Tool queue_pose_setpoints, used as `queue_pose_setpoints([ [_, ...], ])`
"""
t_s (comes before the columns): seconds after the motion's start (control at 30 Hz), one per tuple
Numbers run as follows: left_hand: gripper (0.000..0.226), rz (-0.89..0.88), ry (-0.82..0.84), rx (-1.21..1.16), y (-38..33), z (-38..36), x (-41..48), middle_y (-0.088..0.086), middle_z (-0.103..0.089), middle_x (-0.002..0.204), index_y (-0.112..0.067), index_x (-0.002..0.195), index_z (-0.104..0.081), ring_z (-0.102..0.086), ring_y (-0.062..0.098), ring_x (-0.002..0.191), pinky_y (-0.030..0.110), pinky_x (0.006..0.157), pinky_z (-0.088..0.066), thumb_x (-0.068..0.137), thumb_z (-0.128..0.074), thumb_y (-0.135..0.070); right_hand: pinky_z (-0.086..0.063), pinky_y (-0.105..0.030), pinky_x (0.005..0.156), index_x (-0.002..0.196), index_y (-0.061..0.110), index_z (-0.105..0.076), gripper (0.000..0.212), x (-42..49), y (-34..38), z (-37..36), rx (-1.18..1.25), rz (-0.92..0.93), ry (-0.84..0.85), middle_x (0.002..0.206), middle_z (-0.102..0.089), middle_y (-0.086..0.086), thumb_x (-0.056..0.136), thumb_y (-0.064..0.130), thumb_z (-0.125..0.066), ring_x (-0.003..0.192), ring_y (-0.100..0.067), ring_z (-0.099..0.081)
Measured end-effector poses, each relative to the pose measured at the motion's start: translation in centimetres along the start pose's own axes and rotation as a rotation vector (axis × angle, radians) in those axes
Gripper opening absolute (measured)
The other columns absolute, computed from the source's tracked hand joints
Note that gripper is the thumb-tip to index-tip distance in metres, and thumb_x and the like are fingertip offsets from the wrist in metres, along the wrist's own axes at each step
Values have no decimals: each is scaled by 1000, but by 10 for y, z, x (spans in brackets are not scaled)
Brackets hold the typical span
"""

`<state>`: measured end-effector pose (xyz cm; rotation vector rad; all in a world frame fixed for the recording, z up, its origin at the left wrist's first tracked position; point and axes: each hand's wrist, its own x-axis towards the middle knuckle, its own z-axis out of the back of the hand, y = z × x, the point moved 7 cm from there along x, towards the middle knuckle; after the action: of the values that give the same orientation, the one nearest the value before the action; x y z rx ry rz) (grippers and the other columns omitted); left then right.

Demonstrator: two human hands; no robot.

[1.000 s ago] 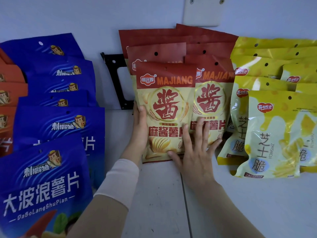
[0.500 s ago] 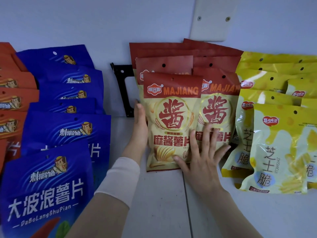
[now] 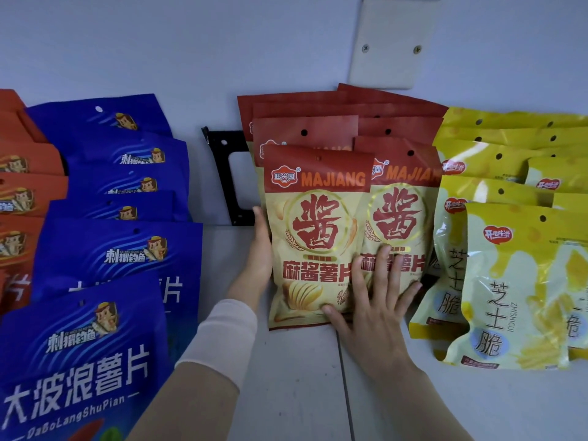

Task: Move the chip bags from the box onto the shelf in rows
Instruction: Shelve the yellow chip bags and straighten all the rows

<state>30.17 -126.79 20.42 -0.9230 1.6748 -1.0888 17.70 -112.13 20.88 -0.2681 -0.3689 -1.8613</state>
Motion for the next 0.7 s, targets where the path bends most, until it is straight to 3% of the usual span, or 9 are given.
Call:
queue_pose_setpoints([
  [0.07,58,-14,32,20,-1,-2,-4,-9,-68,81,-29,97,-60,-67,6,75,20,62,-54,94,-9,-57,-8,-69,104,147,19,-4,79,1,0,-1,-6,-5,-2,152,-6,-22,86,71,-11,140,-41,-1],
  [0.13,57,-31,18,29,-4,3,-7,-11,-67,80,-28,101,-58,-66,0,69,15,56,-52,95,-8,-55,-8,-69,104,147,20,-3,80,1,0,-2,-2,-4,-8,152,-4,-22,86,71,-12,140,-41,0],
  [0.2,55,-41,5,48,-3,7,-8,-13,-66,84,-34,99,-57,-64,2,82,19,63,-51,94,-7,-56,-7,-70,103,148,21,-3,80,1,0,0,8,0,-21,152,-4,-23,86,71,-13,140,-42,0],
  [0.3,45,-74,-17,45,0,7,-14,-15,-65,92,-44,97,-51,-61,2,85,22,71,-48,92,-10,-59,-5,-71,101,148,22,-5,80,-3,2,2,33,10,-44,152,-4,-24,86,71,-15,140,-43,1],
  [0.33,48,-85,7,31,1,4,-16,-11,-66,102,-43,106,-51,-63,5,90,25,75,-50,87,-14,-67,-5,-71,101,148,22,-4,79,-3,2,2,34,10,-50,152,-3,-23,86,70,-16,140,-43,1],
  [0.4,78,-122,37,63,2,-5,-17,-1,-61,122,-34,130,-44,-63,15,104,35,83,-54,72,-27,-84,-6,-71,102,148,23,-1,78,-1,3,0,19,1,-53,152,-3,-23,87,69,-15,140,-42,2],
  [0.43,86,-146,25,80,1,-7,-18,1,-59,125,-31,135,-39,-63,15,105,35,82,-55,70,-31,-85,-5,-71,102,148,23,-1,78,0,3,-2,9,-9,-52,152,-3,-23,87,69,-15,140,-42,1],
  [0.57,72,-218,-9,91,-15,-9,-20,-8,-59,115,-24,137,-33,-64,-3,90,15,65,-52,78,-27,-64,-4,-70,104,148,23,-5,77,1,4,-3,-4,-44,-41,152,-3,-22,86,69,-13,140,-42,-1],
  [0.7,85,-162,-16,135,-14,-3,-35,0,-55,129,-25,143,-26,-59,15,112,22,73,-53,73,-30,-74,-6,-70,101,148,21,-10,78,-1,7,2,15,-48,-20,152,-7,-23,86,68,-17,139,-42,-2],
])
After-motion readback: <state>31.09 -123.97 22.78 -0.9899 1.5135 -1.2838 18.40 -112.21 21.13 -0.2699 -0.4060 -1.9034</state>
